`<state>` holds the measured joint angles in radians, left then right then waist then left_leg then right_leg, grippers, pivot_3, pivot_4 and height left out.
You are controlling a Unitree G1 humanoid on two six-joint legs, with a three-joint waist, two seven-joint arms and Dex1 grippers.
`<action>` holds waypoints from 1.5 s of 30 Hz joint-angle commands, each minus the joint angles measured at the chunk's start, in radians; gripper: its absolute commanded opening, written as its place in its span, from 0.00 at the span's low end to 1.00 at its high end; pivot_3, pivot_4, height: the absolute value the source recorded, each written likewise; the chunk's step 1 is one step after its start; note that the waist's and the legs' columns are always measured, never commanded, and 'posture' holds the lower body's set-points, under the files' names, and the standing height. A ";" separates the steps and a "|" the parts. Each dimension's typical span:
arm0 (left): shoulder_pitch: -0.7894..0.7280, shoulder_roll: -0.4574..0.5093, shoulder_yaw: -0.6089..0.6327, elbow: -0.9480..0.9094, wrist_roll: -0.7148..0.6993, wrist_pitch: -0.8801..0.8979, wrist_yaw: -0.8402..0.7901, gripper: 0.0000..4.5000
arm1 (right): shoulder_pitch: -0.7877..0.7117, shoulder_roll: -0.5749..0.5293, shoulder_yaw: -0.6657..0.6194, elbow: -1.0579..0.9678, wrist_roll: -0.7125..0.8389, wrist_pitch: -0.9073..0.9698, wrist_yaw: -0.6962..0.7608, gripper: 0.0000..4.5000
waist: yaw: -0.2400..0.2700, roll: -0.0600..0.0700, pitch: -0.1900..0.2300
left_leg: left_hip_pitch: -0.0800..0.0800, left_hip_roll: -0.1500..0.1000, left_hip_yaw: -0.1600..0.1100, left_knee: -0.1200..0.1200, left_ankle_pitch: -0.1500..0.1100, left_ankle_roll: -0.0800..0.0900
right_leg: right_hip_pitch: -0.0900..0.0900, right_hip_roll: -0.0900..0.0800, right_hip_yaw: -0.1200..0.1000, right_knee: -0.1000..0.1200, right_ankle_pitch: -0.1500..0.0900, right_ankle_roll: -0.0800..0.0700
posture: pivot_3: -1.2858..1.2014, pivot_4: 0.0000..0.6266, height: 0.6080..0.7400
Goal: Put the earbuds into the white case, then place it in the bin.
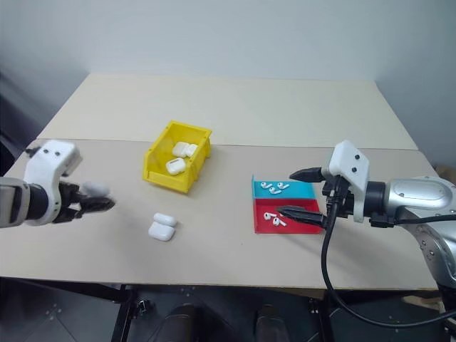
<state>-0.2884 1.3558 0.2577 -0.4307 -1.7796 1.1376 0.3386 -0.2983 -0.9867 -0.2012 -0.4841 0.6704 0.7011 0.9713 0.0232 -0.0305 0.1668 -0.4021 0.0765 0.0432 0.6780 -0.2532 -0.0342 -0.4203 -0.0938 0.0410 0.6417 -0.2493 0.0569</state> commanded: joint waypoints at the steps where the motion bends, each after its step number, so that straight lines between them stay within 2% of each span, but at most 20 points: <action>1: 0.075 -0.089 0.208 -0.126 0.197 -0.089 -0.199 0.63 | -0.010 0.010 -0.014 -0.006 -0.013 -0.049 0.000 1.00 | -0.003 0.000 0.000 | 0.000 0.000 0.000 0.000 0.000 0.000 | 0.000 0.000 0.001 -0.001 0.000 0.000 | 0.52 0.24 1.00; 5: 0.071 -0.221 0.236 -0.143 0.308 -0.216 -0.536 0.63 | -0.019 0.015 -0.009 0.004 -0.022 -0.056 0.008 1.00 | -0.004 0.000 0.000 | 0.000 0.000 0.000 -0.001 0.000 0.000 | 0.000 0.000 0.001 -0.001 0.000 0.000 | 0.52 0.24 1.00; 7: 0.035 -0.273 0.192 -0.134 0.371 -0.275 -0.643 0.63 | -0.027 -0.009 0.009 0.008 -0.047 -0.047 0.015 1.00 | -0.005 0.000 0.000 | 0.001 0.000 0.001 0.000 0.000 0.000 | 0.001 0.000 0.001 0.000 0.000 0.000 | 0.52 0.24 1.00; 10: 0.002 -0.379 0.060 -0.157 0.615 -0.456 -0.814 0.63 | -0.055 -0.070 0.062 0.006 -0.082 -0.027 0.050 1.00 | -0.004 0.001 0.000 | 0.001 0.000 0.000 0.000 0.000 0.000 | 0.001 0.000 0.001 -0.001 0.000 0.000 | 0.52 0.24 1.00; 12: 0.002 -0.529 0.011 -0.150 0.766 -0.629 -0.844 0.63 | -0.090 -0.113 0.109 0.012 -0.097 -0.007 0.081 1.00 | -0.005 0.003 -0.002 | 0.001 -0.001 0.001 0.000 0.000 0.000 | 0.002 0.000 0.001 -0.002 0.000 0.000 | 0.52 0.24 1.00; 14: -0.052 -0.510 -0.052 -0.082 0.770 -0.614 -1.063 0.63 | -0.132 -0.152 0.165 0.014 -0.116 0.019 0.109 1.00 | -0.008 -0.003 0.000 | 0.000 -0.001 0.001 0.001 0.000 0.001 | 0.001 0.000 0.001 -0.002 0.000 0.000 | 0.52 0.24 1.00; 16: -0.093 -0.518 -0.089 -0.025 0.771 -0.627 -1.222 0.63 | -0.178 -0.178 0.219 0.015 -0.123 0.060 0.132 0.87 | -0.012 -0.002 0.000 | -0.002 0.000 -0.001 0.001 0.000 0.001 | -0.001 0.002 0.000 -0.001 0.001 0.000 | 0.52 0.24 1.00; 21: -0.198 -0.567 -0.180 0.101 0.851 -0.675 -1.450 0.63 | -0.321 -0.165 0.402 0.019 -0.188 0.209 0.118 0.50 | -0.016 -0.002 -0.001 | -0.001 0.000 -0.001 0.001 -0.001 0.001 | 0.000 0.001 0.001 -0.001 0.000 0.000 | 0.52 0.24 1.00; 27: -0.228 -0.645 -0.199 0.128 0.874 -0.701 -1.548 0.63 | -0.449 -0.118 0.583 0.044 -0.285 0.346 0.095 0.50 | -0.017 -0.002 0.000 | -0.004 0.000 -0.001 0.002 -0.001 0.002 | -0.002 0.001 0.000 -0.001 0.000 0.000 | 0.52 0.24 1.00; 32: -0.214 -0.686 -0.198 0.105 0.898 -0.713 -1.555 0.63 | -0.482 -0.092 0.666 0.059 -0.338 0.379 0.098 0.50 | -0.017 -0.002 0.000 | -0.004 0.000 -0.002 0.002 -0.001 0.002 | -0.002 0.001 0.000 -0.001 0.000 0.000 | 0.52 0.24 1.00; 45: -0.179 -0.705 -0.180 0.049 0.911 -0.700 -1.509 0.63 | -0.513 0.012 0.761 0.146 -0.452 0.388 0.068 0.50 | -0.020 -0.002 0.000 | -0.004 0.001 -0.002 0.003 -0.001 0.002 | -0.002 0.001 0.000 0.000 0.001 0.000 | 0.52 0.24 1.00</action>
<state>-0.4674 0.6496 0.0569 -0.3448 -0.8653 0.4422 -1.1804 -0.7873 -0.9766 0.5703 -0.3368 0.2381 1.0837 1.0433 0.0029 -0.0322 0.1664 -0.4055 0.0770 0.0412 0.6806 -0.2539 -0.0324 -0.4223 -0.0923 0.0413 0.6416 -0.2488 0.0569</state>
